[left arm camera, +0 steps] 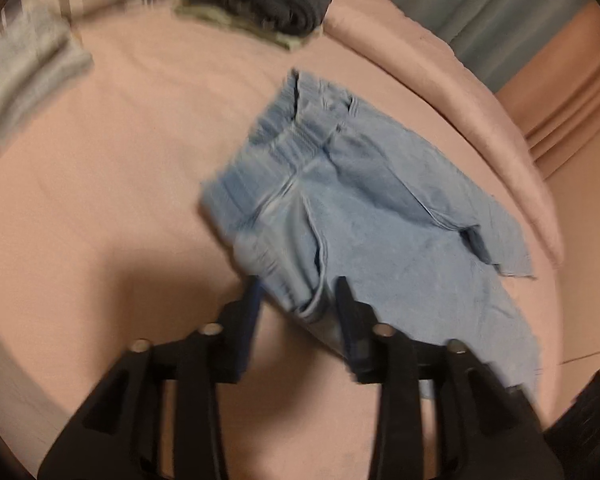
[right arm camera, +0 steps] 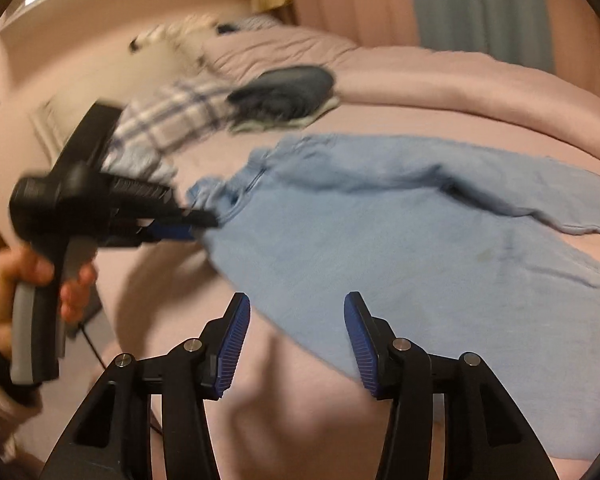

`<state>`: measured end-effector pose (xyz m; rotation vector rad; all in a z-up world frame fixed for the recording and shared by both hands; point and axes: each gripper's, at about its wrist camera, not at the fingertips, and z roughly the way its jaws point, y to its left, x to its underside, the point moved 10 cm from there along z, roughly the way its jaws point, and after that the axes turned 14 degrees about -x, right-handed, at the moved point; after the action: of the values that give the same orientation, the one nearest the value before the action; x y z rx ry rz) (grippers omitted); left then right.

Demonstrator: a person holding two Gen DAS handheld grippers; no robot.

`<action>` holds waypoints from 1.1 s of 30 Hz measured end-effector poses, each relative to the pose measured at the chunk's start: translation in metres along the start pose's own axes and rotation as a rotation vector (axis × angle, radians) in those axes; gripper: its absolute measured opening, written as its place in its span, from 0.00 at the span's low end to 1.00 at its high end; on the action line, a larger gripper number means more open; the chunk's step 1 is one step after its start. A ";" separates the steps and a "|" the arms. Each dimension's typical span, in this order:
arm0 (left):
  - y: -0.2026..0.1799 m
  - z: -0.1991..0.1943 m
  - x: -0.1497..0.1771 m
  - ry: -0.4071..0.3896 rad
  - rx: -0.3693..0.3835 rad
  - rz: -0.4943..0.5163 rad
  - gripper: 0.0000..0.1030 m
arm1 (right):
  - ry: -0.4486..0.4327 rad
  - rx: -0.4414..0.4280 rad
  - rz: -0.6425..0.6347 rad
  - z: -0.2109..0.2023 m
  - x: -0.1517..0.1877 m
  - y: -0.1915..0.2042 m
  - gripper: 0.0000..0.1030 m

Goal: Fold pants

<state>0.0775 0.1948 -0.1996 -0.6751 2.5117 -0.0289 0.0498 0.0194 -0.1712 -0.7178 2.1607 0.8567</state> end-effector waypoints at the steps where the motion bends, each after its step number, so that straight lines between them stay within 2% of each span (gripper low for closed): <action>1: 0.002 -0.006 -0.004 -0.037 -0.034 0.015 0.59 | -0.012 0.019 0.018 -0.004 -0.003 -0.006 0.48; 5: 0.001 -0.032 -0.018 -0.175 -0.119 0.082 0.62 | -0.042 0.132 0.087 -0.020 -0.006 -0.038 0.48; 7: -0.009 -0.035 -0.019 -0.200 -0.123 0.118 0.62 | -0.052 0.161 0.134 -0.029 -0.004 -0.054 0.48; 10: -0.036 -0.028 -0.013 -0.190 -0.084 0.171 0.62 | -0.066 0.176 0.188 -0.039 0.002 -0.069 0.48; 15: -0.090 -0.015 0.006 -0.171 -0.050 0.292 0.62 | -0.056 0.218 0.200 -0.045 0.009 -0.082 0.48; 20: -0.126 0.003 0.022 -0.171 -0.083 0.426 0.62 | -0.054 0.264 0.232 -0.053 0.015 -0.101 0.48; 23: -0.132 0.021 0.035 -0.144 -0.128 0.501 0.65 | -0.037 0.282 0.267 -0.054 0.024 -0.113 0.49; 26: -0.126 0.041 0.050 -0.074 -0.156 0.529 0.66 | -0.010 0.276 0.304 -0.052 0.036 -0.121 0.49; 28: -0.123 0.043 0.052 -0.080 -0.157 0.528 0.73 | -0.011 0.269 0.298 -0.053 0.038 -0.121 0.49; 33: -0.119 0.044 0.054 -0.064 -0.156 0.517 0.79 | 0.011 0.279 0.259 -0.049 0.042 -0.114 0.60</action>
<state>0.1153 0.0706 -0.2457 -0.0652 2.5675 0.3710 0.0839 -0.0980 -0.2172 -0.3091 2.3547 0.6582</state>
